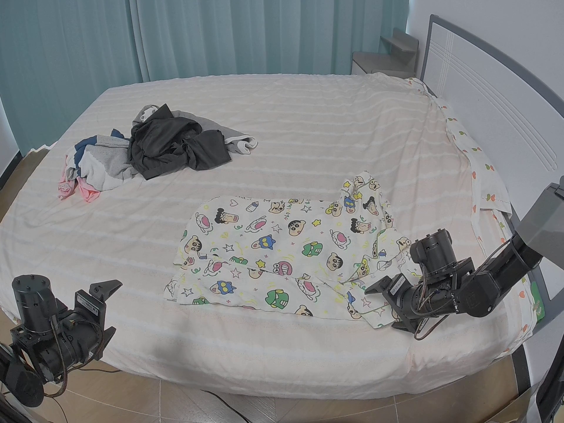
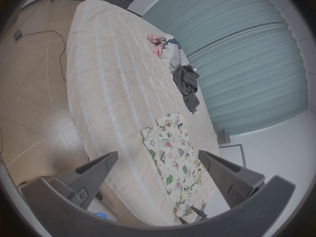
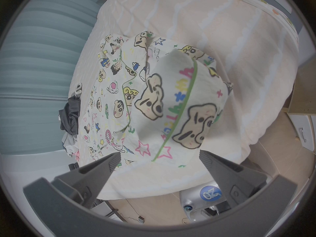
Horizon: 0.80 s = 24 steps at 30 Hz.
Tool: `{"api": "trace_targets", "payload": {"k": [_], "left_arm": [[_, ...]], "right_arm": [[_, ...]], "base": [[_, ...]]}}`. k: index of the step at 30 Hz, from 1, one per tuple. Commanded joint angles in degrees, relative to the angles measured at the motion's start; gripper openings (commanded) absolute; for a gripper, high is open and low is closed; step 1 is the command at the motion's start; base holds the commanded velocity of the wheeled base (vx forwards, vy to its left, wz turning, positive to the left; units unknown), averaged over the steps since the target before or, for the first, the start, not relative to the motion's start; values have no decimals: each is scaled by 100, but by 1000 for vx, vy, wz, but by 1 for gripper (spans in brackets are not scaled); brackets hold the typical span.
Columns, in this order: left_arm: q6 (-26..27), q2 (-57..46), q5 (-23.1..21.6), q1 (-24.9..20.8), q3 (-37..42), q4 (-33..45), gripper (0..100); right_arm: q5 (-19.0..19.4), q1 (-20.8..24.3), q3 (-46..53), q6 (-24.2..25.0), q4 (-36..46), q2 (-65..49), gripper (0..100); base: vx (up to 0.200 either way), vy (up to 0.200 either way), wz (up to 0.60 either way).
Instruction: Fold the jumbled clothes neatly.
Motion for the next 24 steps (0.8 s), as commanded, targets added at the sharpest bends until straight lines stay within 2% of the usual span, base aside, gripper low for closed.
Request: {"api": "trace_targets", "payload": {"k": [1,7,10,14,18,22,24], "left_arm": [[-2,13,1,2,92,-2,100],[-2,13,1,2,92,16,100],[-2,13,1,2,92,16,100],[-2,13,1,-7,92,-2,100],[-2,13,10,2,92,16,100],[-2,13,1,2,92,16,100],[-2,13,10,2,92,-2,100]], "right_arm": [[-3,8,230,-18,-1,-251,100],[-3,-36,529,-211,8,-954,100],[5,-142,608,-493,-1,-1367,100],[252,-309,441,-765,-45,-1542,100],[770,-291,239,-792,-71,-1147,100],[788,-326,-60,-809,-132,-584,100],[788,-564,-402,-809,-229,-40,100]], "base": [[0,0,0],[0,0,0],[0,0,0],[0,0,0],[0,0,0],[0,0,0],[0,0,0]]}}
